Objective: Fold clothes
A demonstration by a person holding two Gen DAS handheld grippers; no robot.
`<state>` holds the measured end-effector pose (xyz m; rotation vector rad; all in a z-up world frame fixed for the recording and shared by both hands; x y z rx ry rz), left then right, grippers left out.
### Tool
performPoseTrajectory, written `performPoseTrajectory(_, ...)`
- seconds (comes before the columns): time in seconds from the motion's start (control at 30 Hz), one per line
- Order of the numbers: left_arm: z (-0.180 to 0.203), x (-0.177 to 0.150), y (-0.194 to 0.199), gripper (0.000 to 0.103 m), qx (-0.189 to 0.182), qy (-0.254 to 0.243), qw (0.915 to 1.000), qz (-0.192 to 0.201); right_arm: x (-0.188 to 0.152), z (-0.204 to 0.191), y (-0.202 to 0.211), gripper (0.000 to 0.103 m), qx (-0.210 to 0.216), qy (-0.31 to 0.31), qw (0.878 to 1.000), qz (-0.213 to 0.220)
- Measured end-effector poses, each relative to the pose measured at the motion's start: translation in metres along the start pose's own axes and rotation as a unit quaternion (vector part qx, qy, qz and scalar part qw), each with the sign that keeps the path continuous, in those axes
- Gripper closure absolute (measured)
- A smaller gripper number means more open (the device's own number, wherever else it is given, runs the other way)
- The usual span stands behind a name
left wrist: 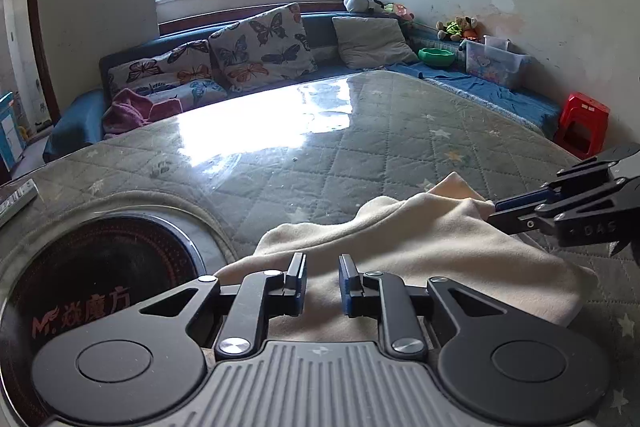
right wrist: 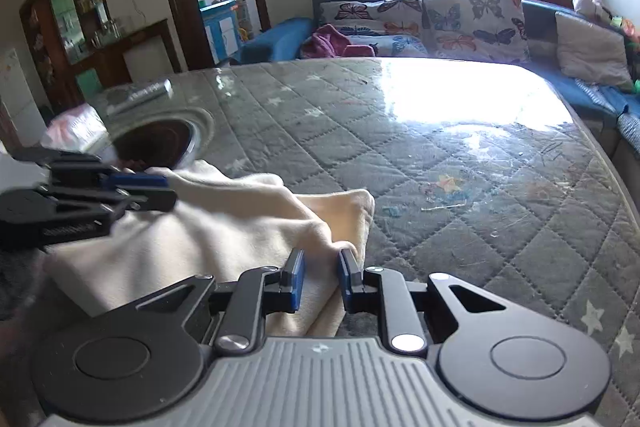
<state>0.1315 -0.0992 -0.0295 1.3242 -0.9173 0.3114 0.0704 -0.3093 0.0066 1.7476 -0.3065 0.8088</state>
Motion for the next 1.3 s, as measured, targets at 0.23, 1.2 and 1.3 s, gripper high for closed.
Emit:
performPoseTrajectory(0.23, -0.003, -0.005, -0.002, 0.083, 0.006, 0.007, 1.0, -0.003, 0.0, -0.001, -0.004, 0.085, -0.019, 0.004, 1.0, 0.014)
performPoseTrajectory(1.2, 0.0, 0.002, 0.006, 0.081, -0.013, 0.02, 0.9997, 0.006, 0.042, -0.037, -0.041, 0.091, 0.017, 0.066, 0.998, -0.011)
performPoseTrajectory(1.3, 0.019, -0.003, 0.02, 0.081, -0.036, 0.004, 0.9992, 0.015, 0.038, -0.038, -0.021, 0.09, 0.02, 0.072, 0.997, -0.002)
Point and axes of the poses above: each gripper's, at about its wrist camera, not at the fingertips, and y roughly against the way its jaws point, z to its right, x to its top, the point moved 9 cm from there along -y, roughly the way its jaws point, and after that the axes turned 6 degrees about -z, right-handed, at the moved point
